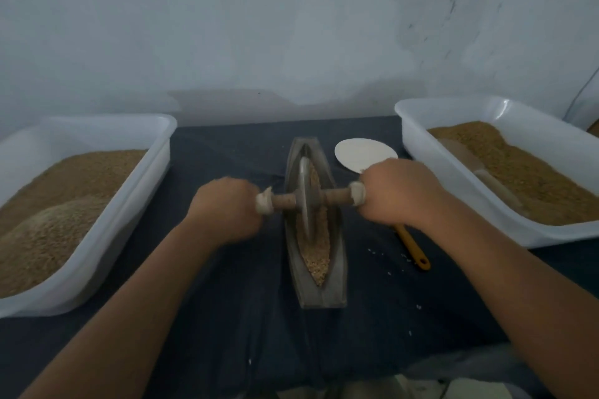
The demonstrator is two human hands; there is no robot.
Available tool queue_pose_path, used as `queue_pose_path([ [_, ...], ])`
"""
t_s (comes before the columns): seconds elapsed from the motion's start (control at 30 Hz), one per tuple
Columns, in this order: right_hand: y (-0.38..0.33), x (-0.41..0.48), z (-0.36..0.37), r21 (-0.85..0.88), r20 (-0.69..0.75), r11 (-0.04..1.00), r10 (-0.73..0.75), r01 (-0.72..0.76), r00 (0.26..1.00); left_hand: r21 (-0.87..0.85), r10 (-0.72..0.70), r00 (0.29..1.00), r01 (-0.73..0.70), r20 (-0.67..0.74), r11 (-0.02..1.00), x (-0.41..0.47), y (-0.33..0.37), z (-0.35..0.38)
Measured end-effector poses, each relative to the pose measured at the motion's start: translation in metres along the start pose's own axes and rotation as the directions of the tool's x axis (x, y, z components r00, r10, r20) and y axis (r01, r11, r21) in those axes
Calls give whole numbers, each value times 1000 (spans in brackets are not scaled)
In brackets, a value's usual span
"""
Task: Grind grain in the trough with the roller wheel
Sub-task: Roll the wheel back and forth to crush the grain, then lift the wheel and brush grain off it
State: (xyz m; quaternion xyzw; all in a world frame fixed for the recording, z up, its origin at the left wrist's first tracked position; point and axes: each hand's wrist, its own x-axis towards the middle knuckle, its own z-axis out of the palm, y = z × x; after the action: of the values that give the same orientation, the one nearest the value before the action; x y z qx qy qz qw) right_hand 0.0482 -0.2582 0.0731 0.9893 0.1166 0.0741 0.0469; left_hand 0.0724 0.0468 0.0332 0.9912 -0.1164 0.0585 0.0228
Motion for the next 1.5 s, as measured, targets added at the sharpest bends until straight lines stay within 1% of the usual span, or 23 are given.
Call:
queue_pose_path([
  [0.1, -4, -30, -18, -10, 109, 998, -54, 55, 993, 7, 19, 999, -19, -30, 1000, -26, 0, 4],
  [0.13, -5, -34, -26, 29, 124, 997, -80, 77, 989, 1, 14, 999, -14, -29, 1000, -30, 1, 3],
  [0.23, -4, -42, -52, 336, 172, 938, -142, 78, 975, -20, -7, 998, 6, -58, 1000, -38, 3, 4],
  [0.27, -2, -44, -59, 475, 141, 878, -153, 68, 978, -35, -14, 996, 11, -89, 999, -41, 2, 6],
  [0.3, 1, -45, -62, 608, 48, 791, -129, 73, 990, -65, -23, 992, 14, -128, 998, -44, 1, 10],
  [0.33, 5, -46, -63, 734, -76, 674, -36, 80, 996, -105, -33, 985, 16, -166, 994, -47, 1, 14],
  [0.37, 11, -47, -61, 847, -165, 527, 133, 71, 977, -144, -47, 979, 18, -197, 989, -50, 0, 18],
  [0.4, 17, -49, -58, 931, -188, 359, 324, 63, 927, -177, -62, 974, 24, -216, 984, -51, 0, 22],
  [0.43, 24, -51, -53, 971, -162, 232, 479, 53, 863, -206, -78, 970, 30, -229, 978, -52, -1, 25],
  [0.47, 30, -54, -45, 981, -127, 195, 579, 14, 805, -229, -88, 966, 32, -241, 973, -52, 0, 27],
  [0.5, 35, -59, -34, 964, -101, 253, 623, -78, 776, -243, -97, 962, 32, -257, 969, -53, 0, 28],
  [0.53, 40, -63, -19, 896, -85, 393, 607, -205, 790, -252, -104, 956, 34, -273, 967, -53, 1, 27],
  [0.6, 44, -71, 18, 560, 10, 727, 474, -398, 880, -271, -116, 950, 35, -290, 962, -55, 4, 26],
  [0.63, 42, -74, 33, 369, 71, 823, 439, -432, 896, -282, -115, 949, 29, -292, 959, -56, 4, 25],
  [0.7, 35, -76, 51, 147, 145, 867, 458, -476, 877, -294, -106, 946, 11, -307, 956, -58, 6, 25],
  [0.87, 20, -73, 42, 53, 166, 915, 388, -401, 907, -291, -85, 932, -22, -351, 956, -60, 7, 23],
  [1.0, 5, -74, 33, 90, 176, 917, 369, -388, 913, -293, -91, 931, -18, -353, 956, -59, 5, 23],
  [1.13, -2, -74, 31, 101, 265, 935, 305, -341, 915, -302, -114, 937, 9, -331, 953, -59, 6, 20],
  [1.2, 0, -72, 31, 125, 305, 916, 330, -381, 893, -313, -115, 940, 9, -321, 950, -60, 7, 19],
  [1.3, 12, -74, 28, 177, 298, 865, 408, -470, 863, -332, -112, 935, -7, -337, 943, -61, 7, 17],
  [1.37, 23, -77, 29, 326, 237, 788, 467, -522, 852, -350, -108, 929, -24, -354, 937, -62, 8, 17],
  [1.4, 27, -78, 29, 448, 189, 726, 494, -522, 849, -360, -106, 927, -33, -359, 933, -62, 8, 17],
  [1.5, 30, -83, 28, 802, 102, 461, 519, -379, 848, -407, -110, 930, -45, -350, 912, -61, 8, 19],
])
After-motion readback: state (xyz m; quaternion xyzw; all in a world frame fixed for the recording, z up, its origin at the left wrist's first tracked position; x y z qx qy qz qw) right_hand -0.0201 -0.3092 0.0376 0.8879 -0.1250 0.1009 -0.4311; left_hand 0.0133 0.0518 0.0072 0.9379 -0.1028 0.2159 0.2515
